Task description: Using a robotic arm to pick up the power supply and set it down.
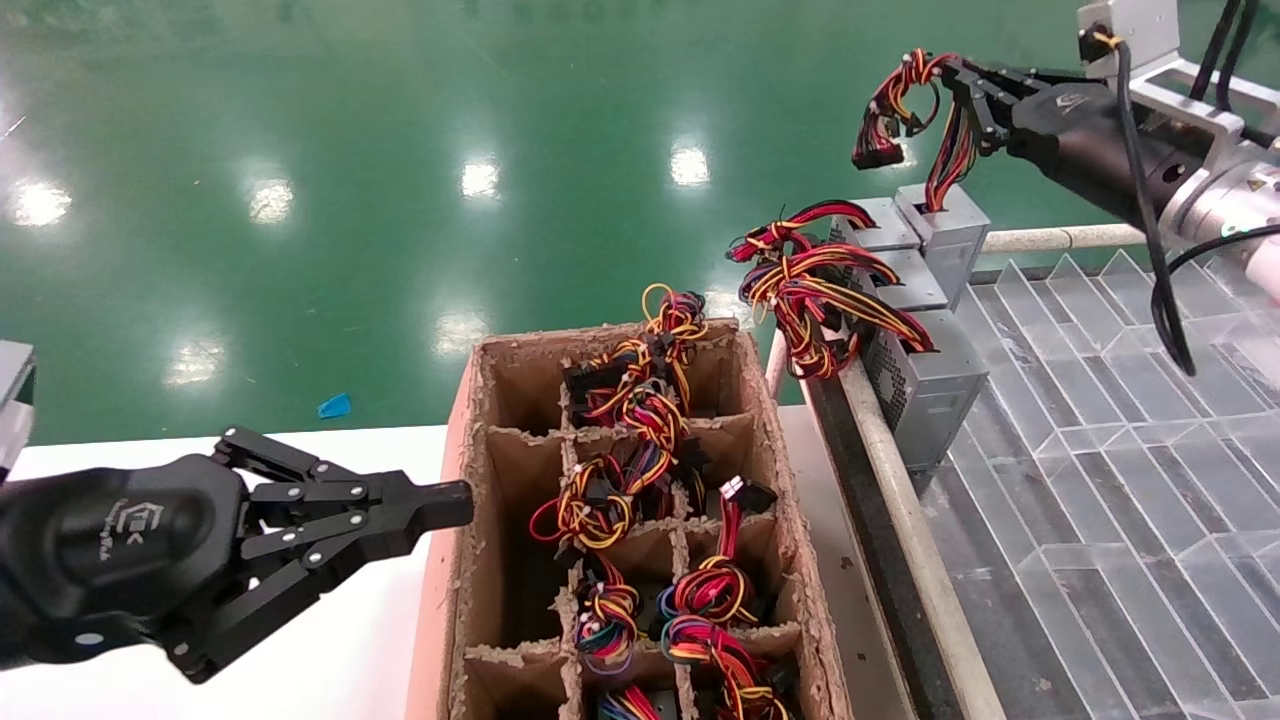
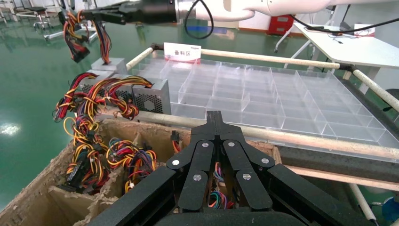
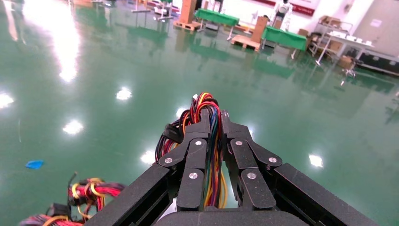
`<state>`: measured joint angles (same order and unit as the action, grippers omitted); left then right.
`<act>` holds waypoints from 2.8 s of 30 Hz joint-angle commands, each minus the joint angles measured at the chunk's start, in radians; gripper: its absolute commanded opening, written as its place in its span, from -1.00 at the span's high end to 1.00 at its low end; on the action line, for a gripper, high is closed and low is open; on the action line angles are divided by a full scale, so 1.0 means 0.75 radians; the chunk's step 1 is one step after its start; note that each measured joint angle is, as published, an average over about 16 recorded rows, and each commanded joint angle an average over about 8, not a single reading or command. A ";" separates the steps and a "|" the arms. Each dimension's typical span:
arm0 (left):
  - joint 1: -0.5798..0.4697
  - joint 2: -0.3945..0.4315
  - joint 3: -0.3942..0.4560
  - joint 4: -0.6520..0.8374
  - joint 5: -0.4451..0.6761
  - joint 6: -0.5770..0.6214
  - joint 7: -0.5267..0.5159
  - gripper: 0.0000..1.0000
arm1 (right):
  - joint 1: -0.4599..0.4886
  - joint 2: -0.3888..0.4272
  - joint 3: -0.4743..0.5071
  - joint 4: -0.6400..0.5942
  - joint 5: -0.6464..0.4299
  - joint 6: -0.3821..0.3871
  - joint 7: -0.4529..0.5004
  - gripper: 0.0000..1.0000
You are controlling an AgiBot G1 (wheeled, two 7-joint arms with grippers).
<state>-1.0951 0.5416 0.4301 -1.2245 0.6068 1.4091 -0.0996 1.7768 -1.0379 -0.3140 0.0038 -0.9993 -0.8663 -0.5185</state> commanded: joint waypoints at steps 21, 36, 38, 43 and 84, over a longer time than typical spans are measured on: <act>0.000 0.000 0.000 0.000 0.000 0.000 0.000 1.00 | -0.023 -0.025 0.008 -0.005 0.012 0.042 -0.007 -1.00; 0.000 0.000 0.000 0.000 0.000 0.000 0.000 1.00 | 0.031 -0.007 -0.039 0.012 -0.057 -0.031 -0.010 -1.00; 0.000 0.000 0.000 0.000 0.000 0.000 0.000 1.00 | 0.043 0.005 -0.050 0.016 -0.072 -0.051 -0.011 -1.00; 0.000 0.000 0.000 0.000 0.000 0.000 0.000 1.00 | 0.073 0.040 -0.075 0.038 -0.107 -0.128 -0.027 -1.00; 0.000 0.000 0.000 0.000 0.000 0.000 0.000 -1.00 | -0.561 0.377 -0.001 1.095 0.183 -0.586 0.579 -1.00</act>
<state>-1.0951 0.5416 0.4301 -1.2245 0.6068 1.4091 -0.0996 1.3560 -0.7548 -0.3151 0.8248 -0.8621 -1.3057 -0.0839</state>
